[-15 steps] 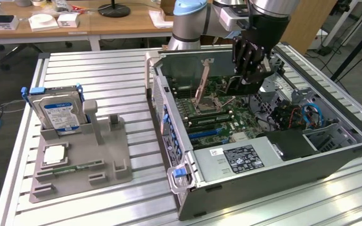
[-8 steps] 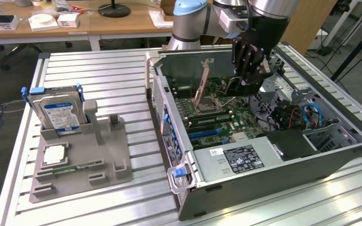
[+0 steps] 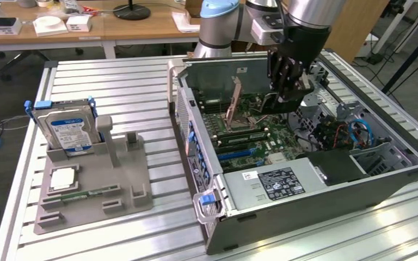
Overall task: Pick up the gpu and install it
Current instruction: 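Insert the gpu into the slot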
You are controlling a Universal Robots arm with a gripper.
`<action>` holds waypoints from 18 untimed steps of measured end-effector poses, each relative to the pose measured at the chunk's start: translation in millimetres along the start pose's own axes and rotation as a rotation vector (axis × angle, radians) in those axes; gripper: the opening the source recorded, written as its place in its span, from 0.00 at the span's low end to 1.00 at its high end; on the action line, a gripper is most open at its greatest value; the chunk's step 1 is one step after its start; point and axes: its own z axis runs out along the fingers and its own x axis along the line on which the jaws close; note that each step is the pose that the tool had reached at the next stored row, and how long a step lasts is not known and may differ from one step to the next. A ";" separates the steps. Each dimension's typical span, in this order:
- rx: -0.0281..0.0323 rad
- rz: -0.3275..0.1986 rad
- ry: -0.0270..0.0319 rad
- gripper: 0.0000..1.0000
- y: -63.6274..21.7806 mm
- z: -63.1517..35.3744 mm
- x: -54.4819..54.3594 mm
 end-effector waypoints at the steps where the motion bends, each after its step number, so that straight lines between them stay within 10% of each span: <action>1: 0.0010 0.000 -0.0015 0.27 0.0 0.6 0.1; 18: 0.0034 0.000 -0.0030 0.27 1.6 4.5 0.2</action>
